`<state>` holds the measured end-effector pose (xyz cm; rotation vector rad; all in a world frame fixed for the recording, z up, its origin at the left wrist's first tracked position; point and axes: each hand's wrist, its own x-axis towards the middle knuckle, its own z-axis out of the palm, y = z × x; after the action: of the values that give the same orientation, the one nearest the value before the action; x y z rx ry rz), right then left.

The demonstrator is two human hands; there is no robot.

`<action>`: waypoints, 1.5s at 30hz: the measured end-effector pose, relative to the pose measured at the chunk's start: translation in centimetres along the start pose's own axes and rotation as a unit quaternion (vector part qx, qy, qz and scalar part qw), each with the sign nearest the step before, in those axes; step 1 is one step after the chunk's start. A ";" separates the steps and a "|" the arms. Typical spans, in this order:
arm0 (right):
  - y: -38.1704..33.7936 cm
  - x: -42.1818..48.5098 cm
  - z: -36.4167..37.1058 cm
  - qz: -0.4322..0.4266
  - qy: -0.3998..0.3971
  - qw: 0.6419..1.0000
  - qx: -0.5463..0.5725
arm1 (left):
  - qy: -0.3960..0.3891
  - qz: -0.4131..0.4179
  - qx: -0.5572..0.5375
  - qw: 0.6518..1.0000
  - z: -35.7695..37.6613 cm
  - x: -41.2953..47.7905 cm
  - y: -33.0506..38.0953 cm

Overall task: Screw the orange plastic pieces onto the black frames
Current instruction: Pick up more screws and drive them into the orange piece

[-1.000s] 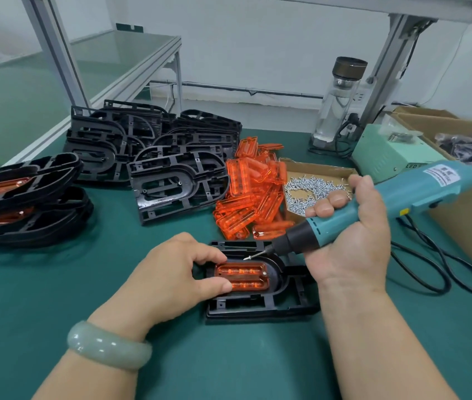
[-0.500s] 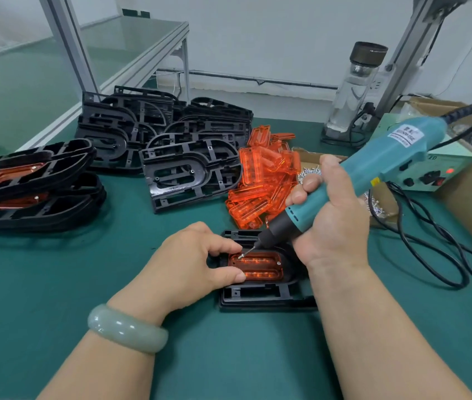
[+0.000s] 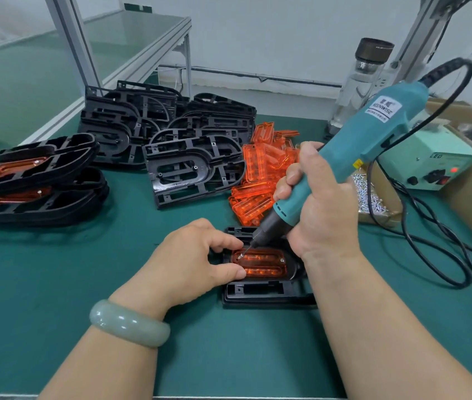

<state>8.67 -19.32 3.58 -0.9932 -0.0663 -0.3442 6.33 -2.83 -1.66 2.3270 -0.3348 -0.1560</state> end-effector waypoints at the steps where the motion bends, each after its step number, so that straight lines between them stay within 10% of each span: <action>1: 0.0 0.0 0.1 -0.001 -0.008 1.000 -0.007 | -0.001 -0.001 0.000 1.000 0.0 0.0 0.0; 27: 0.2 -0.1 2.4 0.029 -0.306 0.949 -0.068 | -0.014 0.031 0.024 0.999 -0.5 -0.2 1.4; 45: 0.3 0.0 2.6 0.040 -0.279 0.956 -0.082 | -0.011 0.032 0.036 0.999 -0.5 0.0 1.4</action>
<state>9.02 -17.06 4.77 -1.2317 -0.5160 0.0164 6.12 -3.43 -0.37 2.3842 -0.4331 -0.1396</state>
